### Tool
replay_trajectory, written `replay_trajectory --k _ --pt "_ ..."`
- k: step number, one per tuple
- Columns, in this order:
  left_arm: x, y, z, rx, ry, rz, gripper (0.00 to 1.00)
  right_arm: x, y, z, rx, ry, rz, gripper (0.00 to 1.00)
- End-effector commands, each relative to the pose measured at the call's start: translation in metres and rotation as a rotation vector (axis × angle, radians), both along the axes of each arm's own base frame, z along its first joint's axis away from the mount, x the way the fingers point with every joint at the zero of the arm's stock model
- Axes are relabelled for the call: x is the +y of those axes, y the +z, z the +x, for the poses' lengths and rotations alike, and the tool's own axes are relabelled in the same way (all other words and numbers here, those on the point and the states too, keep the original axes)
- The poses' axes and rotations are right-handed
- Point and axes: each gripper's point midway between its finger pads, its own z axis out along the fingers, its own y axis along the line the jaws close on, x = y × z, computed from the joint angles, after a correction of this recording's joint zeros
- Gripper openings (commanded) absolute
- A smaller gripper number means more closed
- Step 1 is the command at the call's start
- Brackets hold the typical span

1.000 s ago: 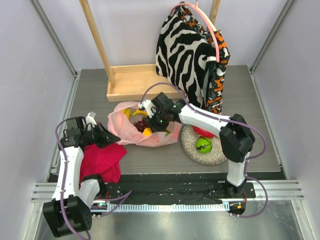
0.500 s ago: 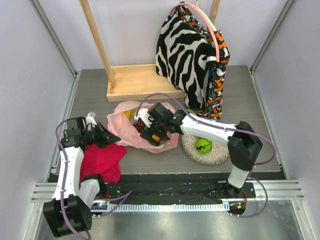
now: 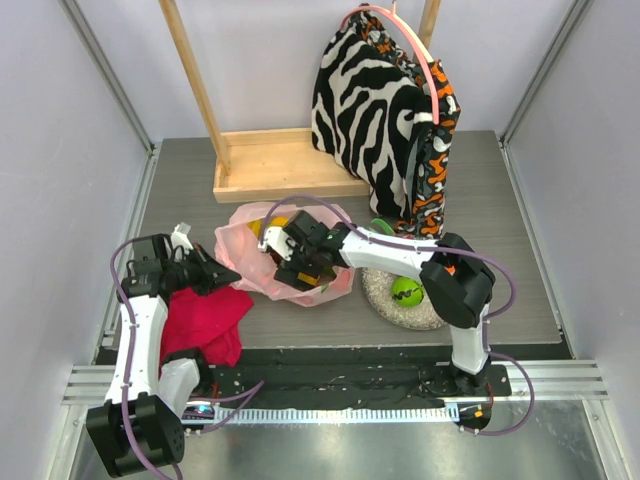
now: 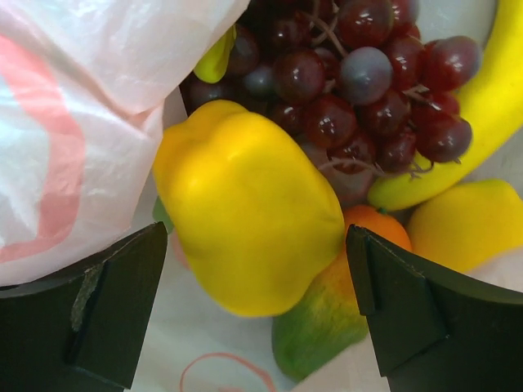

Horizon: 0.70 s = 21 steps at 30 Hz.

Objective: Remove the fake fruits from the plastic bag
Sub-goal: Take out the fake fruit from the plastic bag.

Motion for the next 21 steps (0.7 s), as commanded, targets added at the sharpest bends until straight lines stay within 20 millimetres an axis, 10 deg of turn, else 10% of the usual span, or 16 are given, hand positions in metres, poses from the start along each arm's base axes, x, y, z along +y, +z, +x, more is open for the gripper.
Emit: replay_trajectory --k 1,4,10,21 --pt "-0.001 0.006 0.003 -0.042 -0.002 -0.012 0.00 0.024 0.011 0.016 -0.073 0.058 0.053 1.00" --pt "0.000 0.007 0.004 -0.049 0.001 -0.011 0.00 0.032 0.009 0.017 -0.068 0.078 0.068 0.99" --pt "0.000 0.008 0.004 -0.050 0.002 -0.008 0.00 0.037 0.034 0.025 -0.111 0.096 0.092 0.67" --pt "0.005 0.009 0.014 -0.053 0.017 -0.002 0.00 -0.026 0.165 0.042 -0.266 0.032 0.222 0.53"
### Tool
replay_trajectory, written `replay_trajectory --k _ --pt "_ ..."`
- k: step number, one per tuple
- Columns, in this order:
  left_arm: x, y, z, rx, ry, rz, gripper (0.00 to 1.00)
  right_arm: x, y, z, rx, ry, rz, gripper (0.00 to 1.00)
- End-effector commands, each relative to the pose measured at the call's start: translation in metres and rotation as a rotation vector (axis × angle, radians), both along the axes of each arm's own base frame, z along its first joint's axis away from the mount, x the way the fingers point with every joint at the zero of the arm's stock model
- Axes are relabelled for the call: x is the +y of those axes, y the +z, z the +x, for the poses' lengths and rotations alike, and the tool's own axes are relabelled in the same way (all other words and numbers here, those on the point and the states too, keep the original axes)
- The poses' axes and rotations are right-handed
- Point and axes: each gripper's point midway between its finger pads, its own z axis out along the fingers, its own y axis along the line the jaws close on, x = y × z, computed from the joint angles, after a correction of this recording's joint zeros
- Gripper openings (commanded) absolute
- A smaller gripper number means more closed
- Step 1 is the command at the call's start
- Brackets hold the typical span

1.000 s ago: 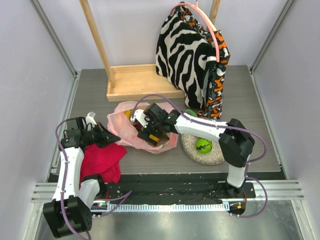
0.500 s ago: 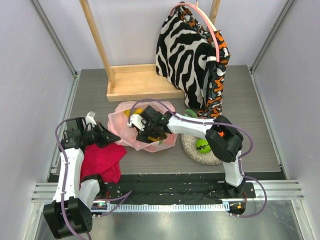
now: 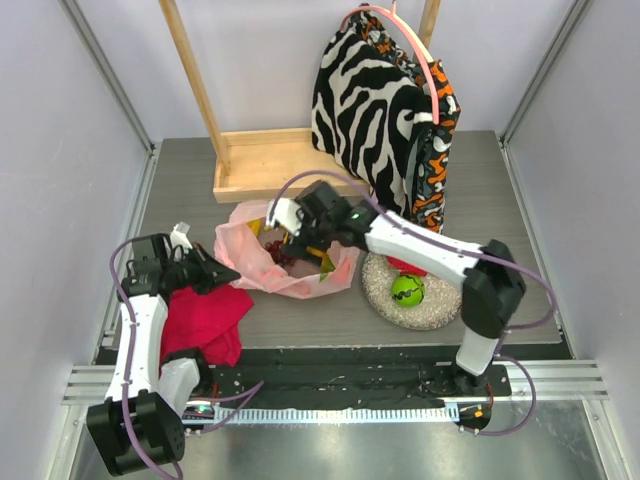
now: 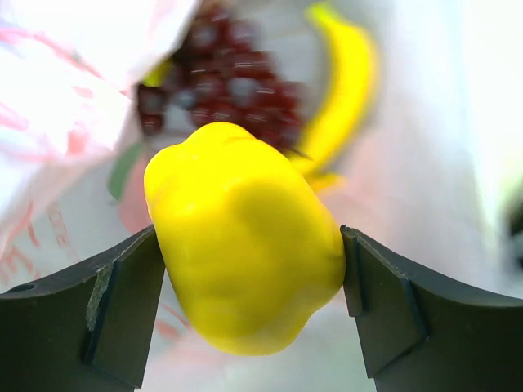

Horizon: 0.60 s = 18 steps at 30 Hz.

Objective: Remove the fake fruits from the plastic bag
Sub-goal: Take out the fake fruit from the plastic bag.

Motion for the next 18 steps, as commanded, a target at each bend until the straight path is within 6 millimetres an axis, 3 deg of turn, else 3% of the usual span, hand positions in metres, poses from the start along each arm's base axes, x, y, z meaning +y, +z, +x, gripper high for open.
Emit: replay_trajectory --k 1,4,5,7,9,10,11,13,15,18 --pt "0.004 0.010 0.012 -0.042 0.007 -0.001 0.00 -0.020 0.102 0.010 -0.085 -0.050 0.192 0.53" --pt "0.005 0.010 0.014 -0.039 0.007 0.004 0.00 -0.042 0.134 0.016 -0.057 -0.114 0.280 0.54" --pt "0.006 0.010 0.016 -0.037 0.008 0.005 0.00 -0.052 0.136 0.014 -0.043 -0.129 0.275 0.54" --pt "0.006 0.013 0.018 -0.040 0.008 0.005 0.00 -0.087 0.145 0.022 -0.060 -0.207 0.269 0.53" --pt "0.006 0.012 0.020 -0.041 0.003 0.008 0.00 -0.122 0.132 0.018 -0.017 -0.257 0.203 0.53" --pt "0.007 0.012 0.020 -0.041 0.003 0.010 0.00 -0.154 0.129 0.021 -0.023 -0.312 0.178 0.53" --pt "0.007 0.011 0.021 -0.037 0.004 0.010 0.00 -0.175 0.124 0.019 -0.002 -0.352 0.163 0.53" --pt "0.008 0.009 0.021 -0.037 0.005 0.011 0.00 -0.205 0.121 0.017 0.060 -0.396 0.245 0.55" --pt "0.008 0.006 0.022 -0.033 0.007 0.009 0.00 -0.200 0.133 0.006 0.149 -0.382 0.399 0.57" --pt "0.006 0.008 0.024 -0.023 0.005 -0.013 0.00 -0.163 0.151 -0.006 0.354 -0.335 0.639 0.57"
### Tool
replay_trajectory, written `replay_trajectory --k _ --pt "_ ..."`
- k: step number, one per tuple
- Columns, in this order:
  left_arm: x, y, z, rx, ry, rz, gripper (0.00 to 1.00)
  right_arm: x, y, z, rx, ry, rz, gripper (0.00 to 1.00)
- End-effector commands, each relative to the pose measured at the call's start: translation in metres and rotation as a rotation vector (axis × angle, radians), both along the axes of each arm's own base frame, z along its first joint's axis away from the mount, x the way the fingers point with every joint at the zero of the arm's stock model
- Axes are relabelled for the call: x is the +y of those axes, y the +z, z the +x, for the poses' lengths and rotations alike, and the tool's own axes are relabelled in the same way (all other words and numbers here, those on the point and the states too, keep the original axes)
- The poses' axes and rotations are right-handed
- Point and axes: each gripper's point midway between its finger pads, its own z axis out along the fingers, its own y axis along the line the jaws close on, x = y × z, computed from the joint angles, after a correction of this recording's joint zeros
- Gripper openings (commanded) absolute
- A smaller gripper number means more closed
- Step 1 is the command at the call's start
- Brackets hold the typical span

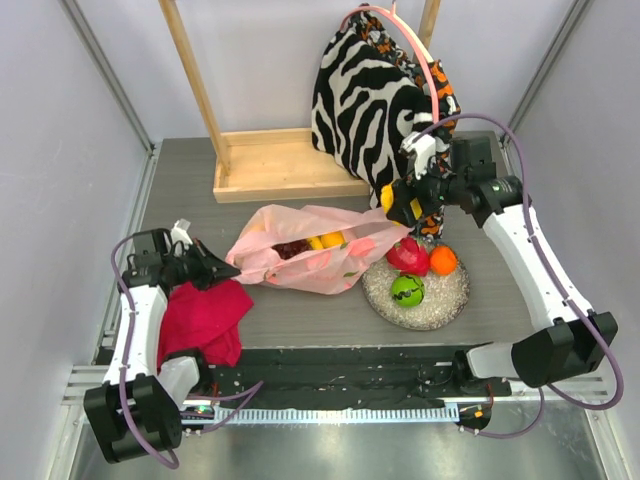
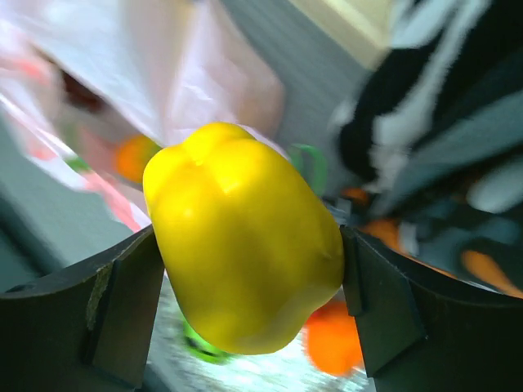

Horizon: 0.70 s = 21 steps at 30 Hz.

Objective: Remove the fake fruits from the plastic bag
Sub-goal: Take out the fake fruit from the plastic bag, then place the fake fruit on the plate.

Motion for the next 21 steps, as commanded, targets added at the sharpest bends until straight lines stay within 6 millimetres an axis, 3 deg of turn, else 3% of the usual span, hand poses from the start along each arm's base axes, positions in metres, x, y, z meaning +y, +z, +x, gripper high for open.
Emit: replay_trajectory --k 1,2,5,10,12,15,16,18,20,21 --pt "0.003 0.012 0.014 -0.046 0.005 -0.001 0.00 0.063 0.034 -0.031 0.178 0.150 0.422 0.57" --pt "0.004 0.016 0.017 -0.051 0.004 -0.004 0.00 0.083 0.051 -0.028 0.238 0.160 0.549 0.56" --pt "0.005 0.022 0.022 -0.052 -0.003 -0.008 0.00 0.093 0.083 -0.007 0.174 0.168 0.595 0.51" --pt "0.011 0.029 0.032 -0.085 0.012 0.027 0.00 0.069 0.142 -0.005 -0.108 0.198 0.440 0.55" --pt "0.012 0.028 0.031 -0.080 0.022 0.024 0.00 0.055 0.155 -0.001 -0.179 0.167 0.396 0.55" --pt "0.014 0.024 0.030 -0.070 0.030 0.023 0.00 0.039 0.193 -0.004 -0.249 0.107 0.436 0.55" --pt "0.014 0.022 0.029 -0.063 0.034 0.023 0.00 0.036 0.197 -0.004 -0.263 0.101 0.430 0.55" --pt "0.014 0.021 0.030 -0.055 0.035 0.020 0.00 0.022 0.193 -0.004 -0.311 0.079 0.341 0.55" --pt "0.014 0.022 0.032 -0.049 0.032 0.016 0.00 -0.001 0.154 -0.019 -0.314 0.127 0.110 0.54" --pt "0.015 0.022 0.032 -0.050 0.032 0.017 0.00 -0.020 0.104 -0.029 -0.192 0.104 -0.020 0.53"
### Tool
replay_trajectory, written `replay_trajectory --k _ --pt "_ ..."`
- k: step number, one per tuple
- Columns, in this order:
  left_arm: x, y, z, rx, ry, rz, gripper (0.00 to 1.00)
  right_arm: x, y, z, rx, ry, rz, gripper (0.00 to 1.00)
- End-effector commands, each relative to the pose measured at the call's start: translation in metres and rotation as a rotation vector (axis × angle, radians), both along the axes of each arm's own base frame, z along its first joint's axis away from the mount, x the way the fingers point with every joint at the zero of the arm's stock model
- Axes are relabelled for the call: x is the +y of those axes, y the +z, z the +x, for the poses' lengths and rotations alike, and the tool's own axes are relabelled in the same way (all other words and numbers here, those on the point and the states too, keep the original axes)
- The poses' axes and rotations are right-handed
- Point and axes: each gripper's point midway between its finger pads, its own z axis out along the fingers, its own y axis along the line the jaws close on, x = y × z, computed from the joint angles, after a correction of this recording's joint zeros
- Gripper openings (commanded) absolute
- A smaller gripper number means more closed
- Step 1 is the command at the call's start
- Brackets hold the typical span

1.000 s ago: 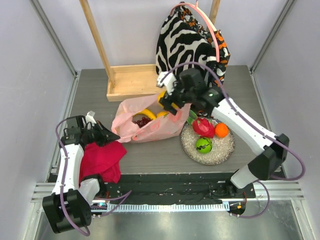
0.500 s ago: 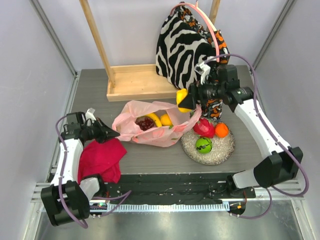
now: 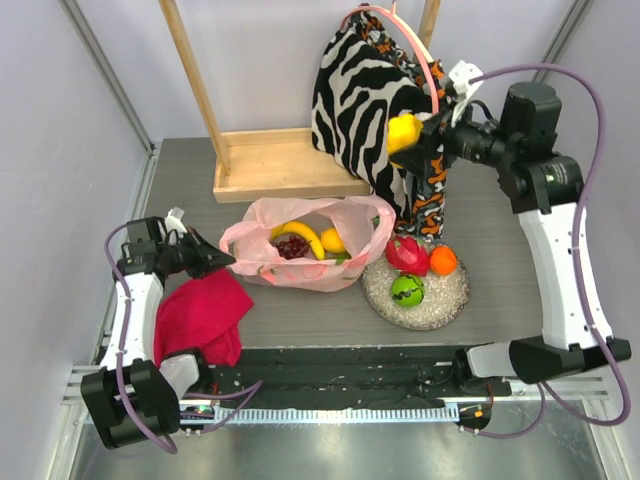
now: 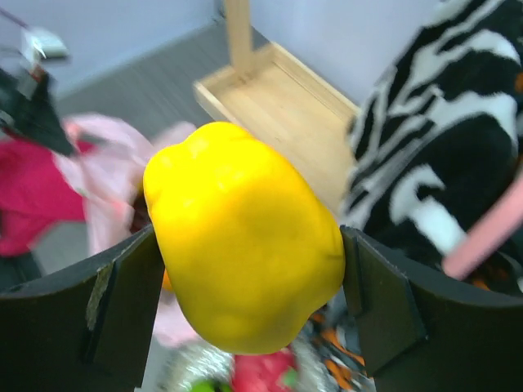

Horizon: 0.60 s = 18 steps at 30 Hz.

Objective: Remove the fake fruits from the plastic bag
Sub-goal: Place the fake fruit on the plate.

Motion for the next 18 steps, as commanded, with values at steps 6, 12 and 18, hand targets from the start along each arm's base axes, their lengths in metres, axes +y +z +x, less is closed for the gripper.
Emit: replay_trajectory --k 6,12,18 --pt "0.007 0.008 0.015 -0.035 0.008 0.017 0.00 -0.146 -0.248 -0.096 0.249 0.049 -0.922 0.51" --pt "0.006 0.005 0.010 -0.024 0.002 0.019 0.00 -0.186 -0.279 -0.116 0.298 0.022 -0.965 0.48" --pt "0.007 0.005 0.012 -0.020 0.004 0.021 0.00 -0.180 -0.305 -0.116 0.339 0.095 -0.940 0.50"
